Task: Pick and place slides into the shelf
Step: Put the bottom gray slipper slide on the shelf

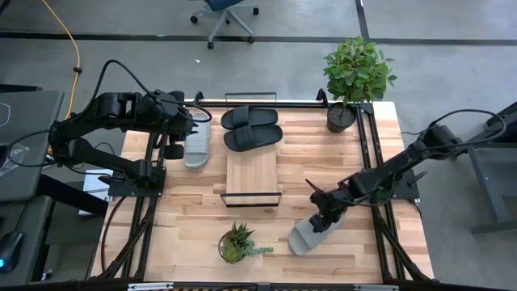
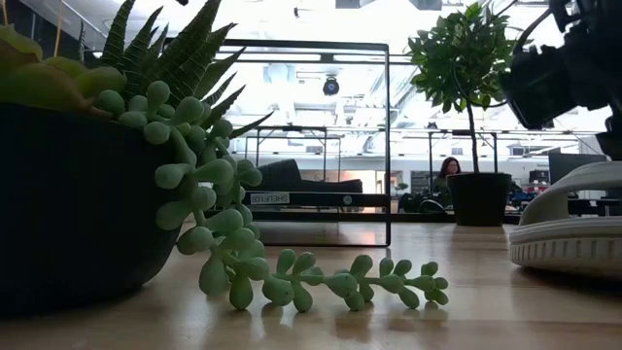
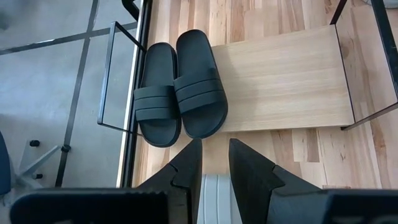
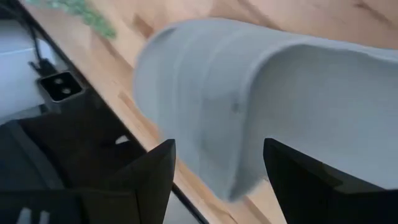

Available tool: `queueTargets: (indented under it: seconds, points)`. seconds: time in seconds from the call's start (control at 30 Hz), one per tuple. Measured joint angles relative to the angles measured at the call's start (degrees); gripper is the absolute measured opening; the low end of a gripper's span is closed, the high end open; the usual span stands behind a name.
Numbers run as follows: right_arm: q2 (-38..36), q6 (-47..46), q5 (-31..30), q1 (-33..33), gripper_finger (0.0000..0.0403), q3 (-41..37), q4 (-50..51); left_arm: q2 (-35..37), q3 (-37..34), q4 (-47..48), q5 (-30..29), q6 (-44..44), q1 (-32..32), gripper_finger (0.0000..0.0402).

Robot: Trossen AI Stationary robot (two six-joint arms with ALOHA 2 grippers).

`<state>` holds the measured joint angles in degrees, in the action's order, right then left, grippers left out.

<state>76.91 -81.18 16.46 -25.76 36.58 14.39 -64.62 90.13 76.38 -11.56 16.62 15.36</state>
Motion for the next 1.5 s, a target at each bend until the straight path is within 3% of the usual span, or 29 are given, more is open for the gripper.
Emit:
queueTargets:
  seconds: [0.47,1.03,1.3,1.5]
  points:
    - [4.95,-0.29,-2.76,-0.93,0.0217,0.0,-4.83,0.0,0.0,0.09,0.18,0.01,0.0,0.0069]
    - [4.66,-0.27,-1.39,-1.0,0.0086,0.07,-5.56,0.0,0.0,0.09,0.18,0.95,0.01,0.0069]
    - [0.04,-1.45,-0.34,-1.04,0.0008,0.05,-2.43,0.0,0.0,0.09,0.18,1.1,0.0,0.0069]
    - [-5.89,-3.49,-0.87,-1.04,0.0007,0.0,2.79,0.0,0.0,0.09,0.17,1.11,-0.01,0.0069]
